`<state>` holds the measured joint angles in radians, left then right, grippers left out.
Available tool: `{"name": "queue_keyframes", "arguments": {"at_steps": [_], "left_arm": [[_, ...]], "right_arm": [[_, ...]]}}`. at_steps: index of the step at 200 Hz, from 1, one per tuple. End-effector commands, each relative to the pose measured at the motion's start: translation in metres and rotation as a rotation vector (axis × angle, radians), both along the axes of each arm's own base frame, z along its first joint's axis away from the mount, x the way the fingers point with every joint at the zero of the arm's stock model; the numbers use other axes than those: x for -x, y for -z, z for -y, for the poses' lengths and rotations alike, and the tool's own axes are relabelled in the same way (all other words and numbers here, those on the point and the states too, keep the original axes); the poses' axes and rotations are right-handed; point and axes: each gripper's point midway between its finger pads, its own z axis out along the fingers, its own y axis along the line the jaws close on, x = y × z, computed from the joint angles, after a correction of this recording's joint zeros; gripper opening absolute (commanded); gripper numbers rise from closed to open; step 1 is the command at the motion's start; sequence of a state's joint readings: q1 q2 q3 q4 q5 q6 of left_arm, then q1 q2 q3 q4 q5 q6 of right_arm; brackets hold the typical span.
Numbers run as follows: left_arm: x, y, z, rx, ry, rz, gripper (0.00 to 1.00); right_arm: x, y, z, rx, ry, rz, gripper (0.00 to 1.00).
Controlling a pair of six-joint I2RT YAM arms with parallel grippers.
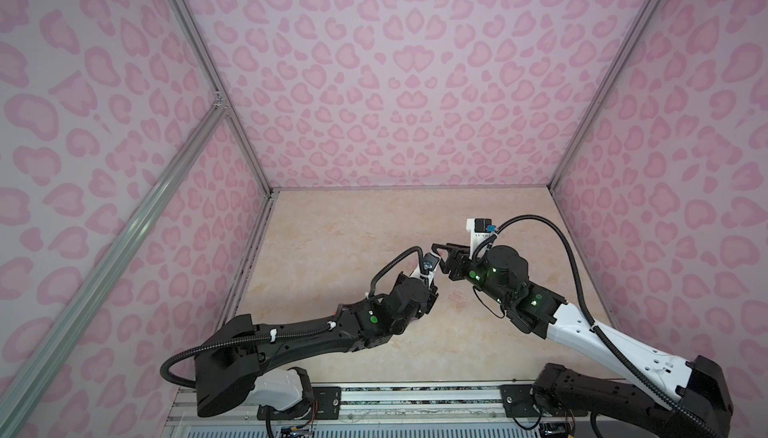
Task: Insert the pens into the pen caps
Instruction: 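Press the cap onto the highlighter with the right gripper while the left holds it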
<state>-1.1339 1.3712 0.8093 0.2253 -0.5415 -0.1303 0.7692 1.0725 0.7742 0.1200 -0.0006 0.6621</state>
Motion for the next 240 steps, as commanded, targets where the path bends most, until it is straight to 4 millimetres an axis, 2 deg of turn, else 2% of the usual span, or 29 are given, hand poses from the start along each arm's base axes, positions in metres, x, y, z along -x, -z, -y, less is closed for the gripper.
{"name": "queue_keyframes", "arguments": {"at_steps": [1, 169, 195, 240], "left_arm": [[-0.001, -0.008, 0.002, 0.011, 0.003, 0.021, 0.04], [0.007, -0.005, 0.015, -0.003, 0.066, 0.014, 0.04], [0.006, -0.006, 0.014, -0.002, 0.063, 0.015, 0.04], [0.008, -0.008, 0.014, 0.018, 0.07, 0.011, 0.04]], "right_arm": [[-0.001, 0.004, -0.002, 0.015, -0.007, -0.014, 0.51], [-0.009, 0.004, -0.001, 0.03, -0.017, -0.04, 0.41], [-0.009, 0.004, -0.001, 0.03, -0.017, -0.044, 0.34], [-0.01, 0.007, -0.005, 0.03, -0.029, -0.055, 0.16]]}}
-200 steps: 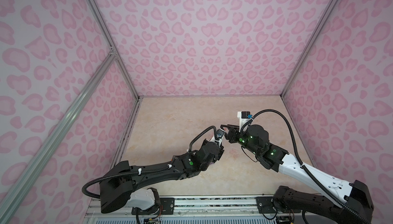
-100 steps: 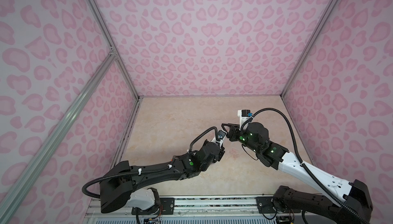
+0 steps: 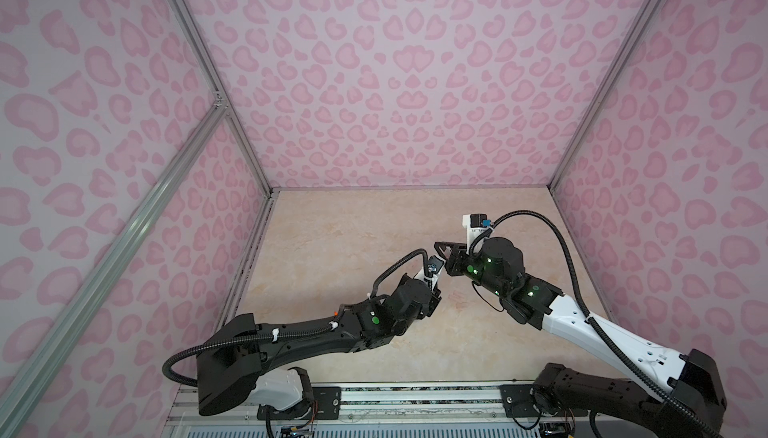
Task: Insert the pens into the pen caps
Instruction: 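Press the cap onto the highlighter with the right gripper while the left holds it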
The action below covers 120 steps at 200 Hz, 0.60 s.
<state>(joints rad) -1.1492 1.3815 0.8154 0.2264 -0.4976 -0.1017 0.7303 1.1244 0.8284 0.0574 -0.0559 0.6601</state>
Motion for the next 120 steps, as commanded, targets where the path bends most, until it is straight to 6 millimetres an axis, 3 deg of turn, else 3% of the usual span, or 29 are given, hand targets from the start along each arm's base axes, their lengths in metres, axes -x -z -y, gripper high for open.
{"name": "queue_keyframes", "arguments": {"at_steps": [1, 74, 120], "left_arm": [[-0.001, -0.011, 0.003, 0.037, 0.006, 0.012, 0.04], [0.006, -0.026, -0.004, 0.229, 0.153, -0.095, 0.04], [0.025, -0.047, 0.001, 0.379, 0.351, -0.184, 0.04]], "right_arm": [[0.0, -0.001, -0.003, -0.003, -0.014, -0.002, 0.15], [0.009, -0.003, -0.019, -0.083, -0.106, 0.003, 0.0], [0.02, 0.016, -0.03, -0.097, -0.186, -0.048, 0.0]]}}
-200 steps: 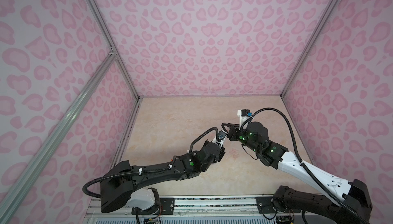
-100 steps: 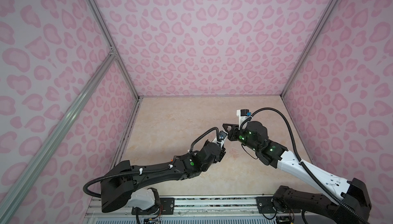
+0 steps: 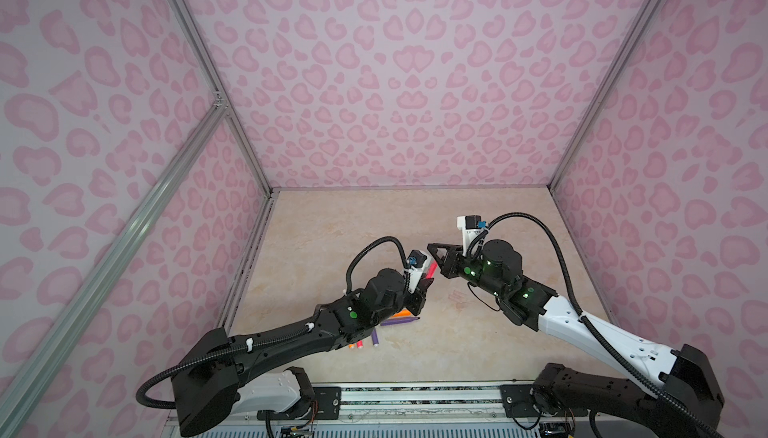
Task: Insert the pens into the pen caps
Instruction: 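Press the cap onto the highlighter with the right gripper while the left holds it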
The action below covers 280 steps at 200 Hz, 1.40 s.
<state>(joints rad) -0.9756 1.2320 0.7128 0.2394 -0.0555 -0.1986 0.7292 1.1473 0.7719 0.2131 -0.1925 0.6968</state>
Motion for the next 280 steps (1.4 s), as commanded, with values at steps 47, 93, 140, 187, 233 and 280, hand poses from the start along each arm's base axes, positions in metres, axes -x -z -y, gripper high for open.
{"name": "queue_keyframes", "arguments": {"at_steps": [47, 93, 140, 187, 233, 280], "left_arm": [[0.023, -0.055, 0.013, 0.263, 0.221, -0.019, 0.04], [0.033, -0.062, 0.014, 0.334, 0.333, -0.051, 0.04], [0.047, -0.073, 0.014, 0.367, 0.415, -0.037, 0.04], [0.01, -0.065, -0.006, 0.303, 0.163, 0.0, 0.04], [-0.022, -0.057, -0.039, 0.235, -0.103, 0.026, 0.04], [-0.03, -0.051, -0.044, 0.2, -0.159, 0.018, 0.04]], "right_arm": [[0.025, 0.044, -0.009, 0.038, -0.123, -0.079, 0.0], [0.054, 0.052, -0.016, -0.038, -0.27, -0.026, 0.0], [0.066, 0.035, -0.017, -0.114, -0.311, 0.038, 0.0], [0.064, 0.06, -0.026, 0.061, -0.23, -0.017, 0.0], [0.063, 0.095, -0.024, 0.177, -0.092, -0.078, 0.0], [0.066, 0.109, -0.03, 0.251, -0.046, -0.106, 0.0]]}}
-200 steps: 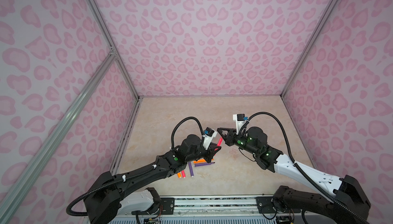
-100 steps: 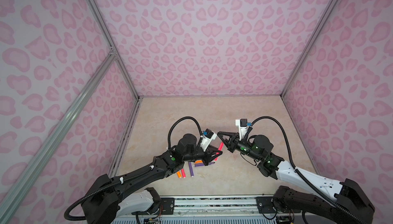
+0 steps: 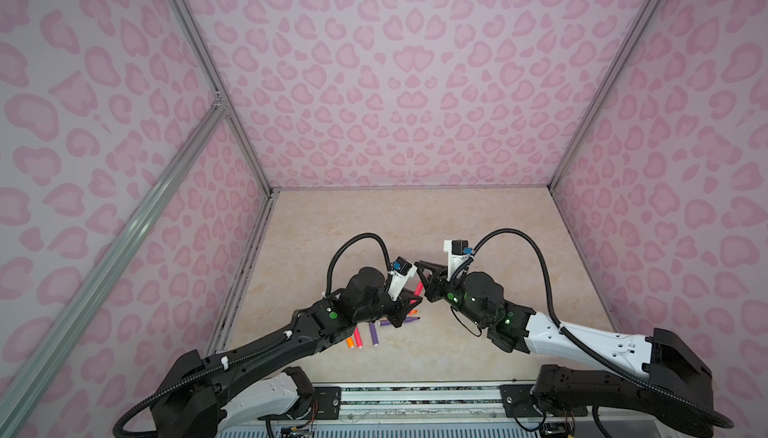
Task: Insert the pens into the pen caps
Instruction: 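Press the cap onto the highlighter with the right gripper while the left holds it, then open and withdraw the right gripper while the left lowers the capped highlighter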
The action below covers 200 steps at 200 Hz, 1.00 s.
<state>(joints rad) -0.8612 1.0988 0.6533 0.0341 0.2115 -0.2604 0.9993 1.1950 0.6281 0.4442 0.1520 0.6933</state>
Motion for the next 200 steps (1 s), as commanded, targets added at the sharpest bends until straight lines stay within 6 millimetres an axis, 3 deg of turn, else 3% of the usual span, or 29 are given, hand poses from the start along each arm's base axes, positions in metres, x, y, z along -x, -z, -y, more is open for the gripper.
{"name": "queue_keyframes", "arguments": {"at_steps": [1, 44, 96, 133, 169, 185, 200], "left_arm": [[-0.058, -0.074, -0.01, 0.19, -0.279, 0.221, 0.04], [-0.05, -0.077, -0.001, 0.228, -0.213, 0.207, 0.04], [-0.055, -0.056, 0.015, 0.179, -0.174, 0.153, 0.04], [-0.069, -0.032, 0.016, 0.105, -0.231, 0.111, 0.04], [-0.083, -0.009, 0.016, 0.034, -0.293, 0.071, 0.04], [-0.096, 0.001, 0.009, -0.016, -0.376, 0.059, 0.04], [-0.109, 0.022, -0.011, -0.131, -0.498, 0.017, 0.04]], "right_arm": [[0.03, 0.077, 0.003, 0.227, -0.103, -0.197, 0.0], [0.039, 0.068, -0.01, 0.175, -0.189, -0.171, 0.0], [0.035, 0.053, -0.006, 0.175, -0.201, -0.122, 0.0], [0.014, 0.047, 0.019, 0.176, -0.127, -0.114, 0.27], [-0.002, 0.044, 0.044, 0.139, -0.084, -0.122, 0.66], [-0.006, 0.043, 0.05, 0.168, -0.058, -0.102, 0.74], [-0.009, 0.045, 0.056, 0.184, -0.034, -0.1, 0.79]]}}
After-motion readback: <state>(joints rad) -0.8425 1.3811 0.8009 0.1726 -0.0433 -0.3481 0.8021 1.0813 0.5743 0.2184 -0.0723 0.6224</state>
